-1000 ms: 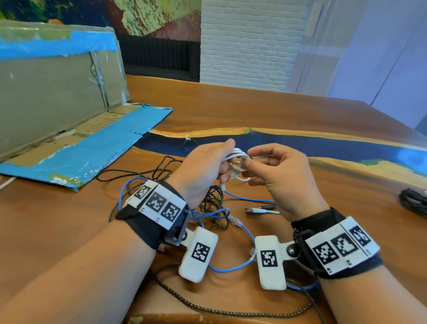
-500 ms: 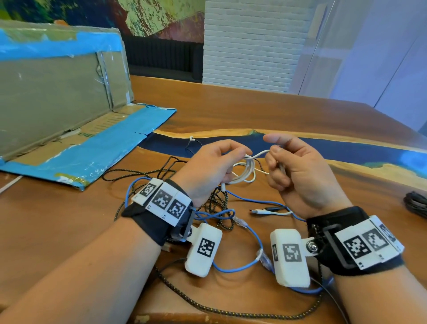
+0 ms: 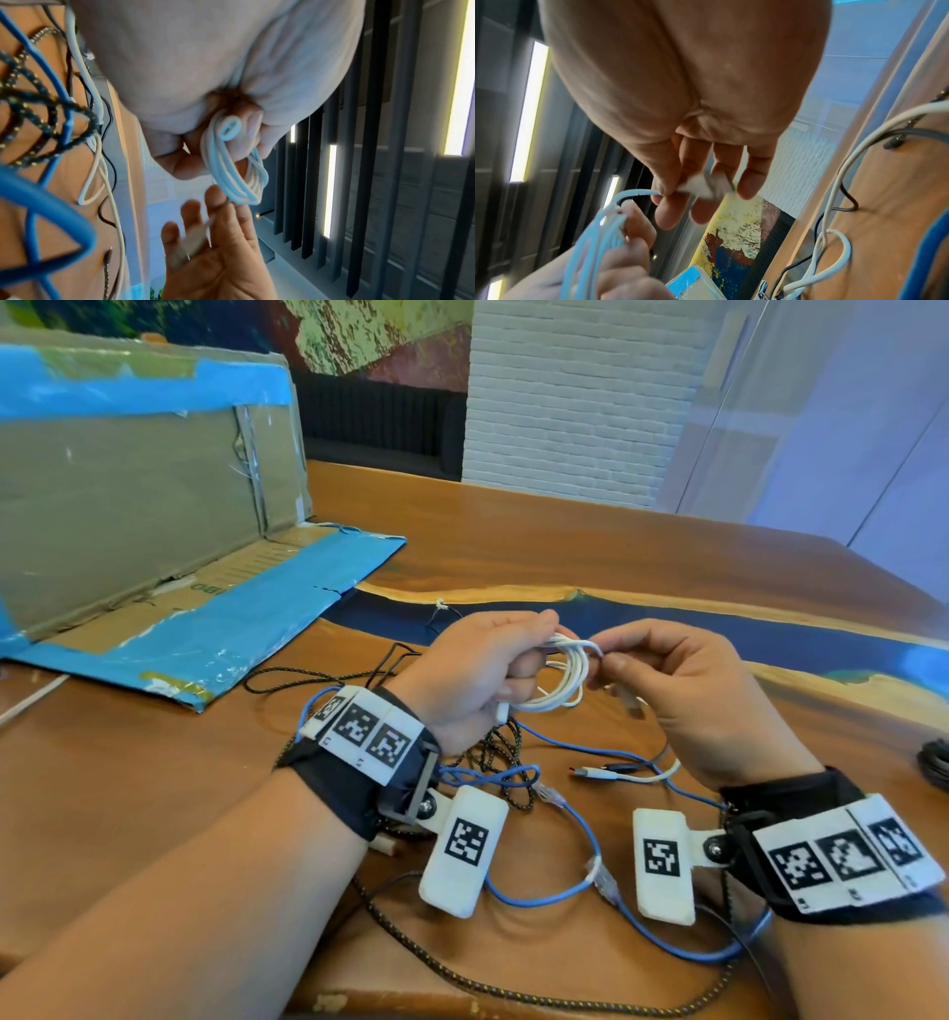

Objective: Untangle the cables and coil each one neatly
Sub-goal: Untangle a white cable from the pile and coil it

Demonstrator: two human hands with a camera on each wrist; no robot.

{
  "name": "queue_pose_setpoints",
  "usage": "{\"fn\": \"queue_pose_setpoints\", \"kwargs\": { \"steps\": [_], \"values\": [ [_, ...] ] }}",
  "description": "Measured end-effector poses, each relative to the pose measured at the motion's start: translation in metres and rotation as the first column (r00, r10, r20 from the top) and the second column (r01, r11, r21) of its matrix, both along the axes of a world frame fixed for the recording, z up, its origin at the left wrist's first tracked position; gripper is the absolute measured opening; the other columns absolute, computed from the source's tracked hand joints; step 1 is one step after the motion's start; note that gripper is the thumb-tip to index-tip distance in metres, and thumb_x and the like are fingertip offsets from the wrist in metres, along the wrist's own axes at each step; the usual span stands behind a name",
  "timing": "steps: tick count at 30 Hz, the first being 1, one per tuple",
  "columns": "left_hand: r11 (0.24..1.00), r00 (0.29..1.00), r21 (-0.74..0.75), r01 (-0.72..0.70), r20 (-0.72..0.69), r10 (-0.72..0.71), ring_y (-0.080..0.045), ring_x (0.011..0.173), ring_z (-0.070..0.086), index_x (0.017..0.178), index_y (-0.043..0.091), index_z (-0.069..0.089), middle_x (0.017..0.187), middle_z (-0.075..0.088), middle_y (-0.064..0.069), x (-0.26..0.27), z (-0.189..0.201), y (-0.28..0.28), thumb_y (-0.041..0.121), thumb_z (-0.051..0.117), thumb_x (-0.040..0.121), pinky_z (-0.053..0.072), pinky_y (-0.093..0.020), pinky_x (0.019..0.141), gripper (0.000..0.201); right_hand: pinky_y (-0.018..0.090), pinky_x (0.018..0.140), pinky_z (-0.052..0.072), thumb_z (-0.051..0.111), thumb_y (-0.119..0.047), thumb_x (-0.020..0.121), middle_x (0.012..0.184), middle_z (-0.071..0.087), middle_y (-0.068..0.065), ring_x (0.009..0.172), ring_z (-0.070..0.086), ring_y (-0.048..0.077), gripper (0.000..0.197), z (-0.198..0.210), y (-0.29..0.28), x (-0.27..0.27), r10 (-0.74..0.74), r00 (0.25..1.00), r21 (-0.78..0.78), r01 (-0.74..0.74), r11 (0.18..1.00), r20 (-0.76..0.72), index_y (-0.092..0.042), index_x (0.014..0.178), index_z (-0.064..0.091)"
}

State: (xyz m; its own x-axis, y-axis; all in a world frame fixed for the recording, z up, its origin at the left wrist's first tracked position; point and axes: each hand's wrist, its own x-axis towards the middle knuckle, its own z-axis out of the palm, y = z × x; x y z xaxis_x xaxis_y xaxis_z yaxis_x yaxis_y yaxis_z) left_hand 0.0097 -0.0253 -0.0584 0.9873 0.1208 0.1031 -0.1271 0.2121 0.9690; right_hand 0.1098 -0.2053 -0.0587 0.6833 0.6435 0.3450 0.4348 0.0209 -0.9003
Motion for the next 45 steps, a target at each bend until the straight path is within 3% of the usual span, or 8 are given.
{"fn": "queue_pose_setpoints", "kwargs": {
  "steps": [3,10,15,19,22,31,37,45],
  "values": [
    [0.999,0.999,-0.042,0.010,0.034,-0.009,-0.007,0.046,0.023,0.093,0.007,0.076,0.055,0.028,0.005,-0.001,0.001,-0.006,0.022,0.040,0.110,0.018,-0.022,0.050,0.042,0.034,0.085,0.059,0.071,-0.008,0.093,0.090,0.080,0.004,0.090,0.076,0.021,0.011,-0.002,0.005,-0.005,-0.008,0.999,-0.025,0.009,1.000,0.039,-0.018,0.093,0.076],
    [0.994,0.985,0.028,-0.108,0.138,0.103,-0.013,0.049,0.025,0.097,0.005,0.070,0.057,0.025,0.000,0.002,-0.001,-0.015,0.021,0.040,0.110,0.029,-0.023,0.052,0.037,0.051,0.081,0.062,0.076,-0.013,0.089,0.085,0.078,0.014,0.087,0.071,0.043,0.005,-0.009,0.020,-0.020,-0.030,0.996,0.136,0.041,0.990,-0.080,-0.013,0.091,0.081],
    [0.970,0.960,0.098,-0.224,0.195,0.202,-0.016,0.050,0.026,0.097,0.007,0.071,0.057,0.027,-0.001,0.006,-0.006,-0.014,0.022,0.040,0.111,0.033,-0.038,0.056,0.038,0.040,0.083,0.060,0.062,0.000,0.095,0.091,0.076,0.023,0.087,0.073,0.034,0.018,-0.010,0.023,-0.028,0.109,0.949,0.218,-0.044,0.975,-0.295,-0.004,0.091,0.079],
    [0.956,0.949,0.108,-0.273,0.195,0.249,-0.016,0.051,0.026,0.098,0.005,0.071,0.057,0.027,-0.003,0.006,-0.006,-0.010,0.021,0.040,0.111,0.032,-0.023,0.050,0.037,0.036,0.075,0.055,0.058,0.000,0.097,0.085,0.076,0.012,0.079,0.065,0.028,0.028,-0.011,0.027,-0.028,0.030,0.966,0.205,0.024,0.978,-0.255,-0.012,0.090,0.083],
    [0.968,0.961,0.087,-0.237,0.170,0.220,-0.016,0.051,0.027,0.099,0.007,0.071,0.059,0.027,-0.003,0.006,-0.007,-0.009,0.023,0.040,0.111,0.032,-0.028,0.054,0.037,0.033,0.064,0.051,0.062,-0.001,0.096,0.077,0.070,0.012,0.069,0.052,0.027,0.026,-0.013,0.026,-0.025,0.021,0.963,0.196,0.033,0.980,-0.270,-0.015,0.089,0.083],
    [0.969,0.962,0.075,-0.233,0.165,0.219,-0.014,0.049,0.029,0.098,0.009,0.071,0.056,0.028,-0.001,0.007,-0.007,-0.011,0.023,0.040,0.111,0.036,-0.023,0.053,0.036,0.034,0.078,0.061,0.064,-0.008,0.097,0.094,0.078,0.019,0.087,0.075,0.031,0.017,-0.013,0.026,-0.026,0.013,0.956,0.231,0.058,0.971,-0.293,-0.007,0.105,0.079],
    [0.956,0.946,0.078,-0.284,0.187,0.265,-0.016,0.050,0.030,0.101,0.005,0.072,0.055,0.031,-0.001,0.008,-0.008,-0.010,0.022,0.041,0.111,0.037,-0.027,0.057,0.037,0.038,0.094,0.059,0.055,-0.006,0.100,0.103,0.075,0.025,0.102,0.074,0.031,0.024,-0.007,0.024,-0.032,0.225,0.898,0.290,-0.116,0.950,-0.379,-0.004,0.108,0.078],
    [0.948,0.952,0.161,-0.275,0.181,0.245,-0.015,0.052,0.033,0.103,0.007,0.071,0.052,0.038,0.006,0.008,-0.010,-0.012,0.021,0.046,0.109,0.038,-0.027,0.058,0.030,0.037,0.085,0.060,0.062,-0.003,0.097,0.092,0.077,0.021,0.091,0.076,0.031,0.016,-0.014,0.025,-0.028,0.081,0.927,0.231,0.006,0.973,-0.367,-0.005,0.101,0.078]
  ]
}}
